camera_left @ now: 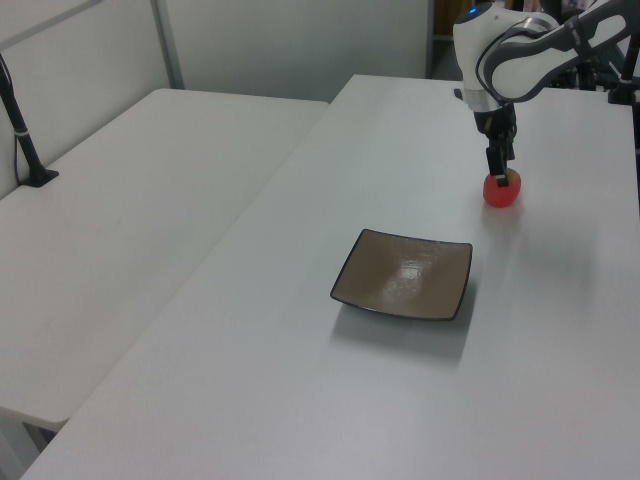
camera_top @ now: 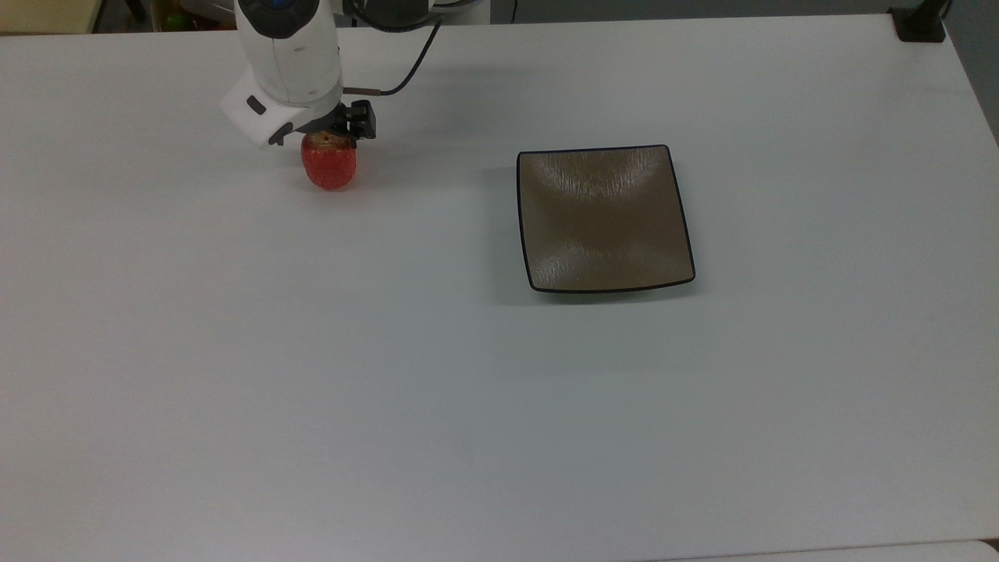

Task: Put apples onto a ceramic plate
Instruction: 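Lower the gripper around the red apple and close it, then lift the held apple and carry it toward the brown plate, then lower the apple onto the plate and open the gripper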

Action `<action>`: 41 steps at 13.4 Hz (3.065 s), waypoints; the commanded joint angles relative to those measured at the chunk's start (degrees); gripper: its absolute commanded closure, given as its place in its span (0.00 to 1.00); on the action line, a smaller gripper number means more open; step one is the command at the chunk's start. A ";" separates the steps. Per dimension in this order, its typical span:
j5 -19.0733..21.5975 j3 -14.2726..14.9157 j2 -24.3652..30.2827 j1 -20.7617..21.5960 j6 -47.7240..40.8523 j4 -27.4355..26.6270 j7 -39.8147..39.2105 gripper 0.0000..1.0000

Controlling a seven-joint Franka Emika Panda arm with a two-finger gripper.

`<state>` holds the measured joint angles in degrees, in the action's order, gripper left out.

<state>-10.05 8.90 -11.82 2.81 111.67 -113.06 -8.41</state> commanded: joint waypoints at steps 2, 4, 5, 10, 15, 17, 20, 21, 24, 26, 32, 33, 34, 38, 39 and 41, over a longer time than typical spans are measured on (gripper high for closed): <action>-1.29 -0.55 -0.48 0.53 1.54 -1.81 -0.37 0.00; -2.43 -0.64 -0.48 0.53 2.85 -1.90 -0.55 0.50; -2.43 -0.64 -0.48 0.45 3.46 -1.99 -0.29 0.54; -2.43 -0.64 -0.40 0.53 3.47 -1.99 -0.11 0.54; -1.47 -2.13 3.82 1.94 3.64 -0.42 1.81 0.54; -0.51 -4.32 3.82 2.29 3.64 1.52 5.84 0.54; 2.05 -8.80 3.82 3.69 3.91 4.59 12.17 0.53; 2.14 -10.47 3.47 4.22 4.78 5.38 14.37 0.53; 2.05 -14.25 2.86 5.80 8.38 5.48 20.52 0.53; 2.05 -16.45 2.59 6.07 8.92 5.48 22.56 0.53; 0.56 -21.38 -3.98 9.40 9.01 9.25 28.62 0.42; 0.21 -21.38 -4.78 9.93 8.92 9.69 29.32 0.28; -0.14 -21.38 -4.97 10.11 8.92 9.79 29.94 0.04; -0.41 -21.38 -4.97 10.03 9.01 9.70 30.03 0.00; -0.41 -21.38 -4.97 10.03 9.01 9.70 30.03 0.00; -0.41 -21.38 -4.97 10.03 8.83 9.70 30.03 0.00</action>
<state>-9.58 -12.53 -16.62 12.72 120.00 -103.77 20.56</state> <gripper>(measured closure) 0.000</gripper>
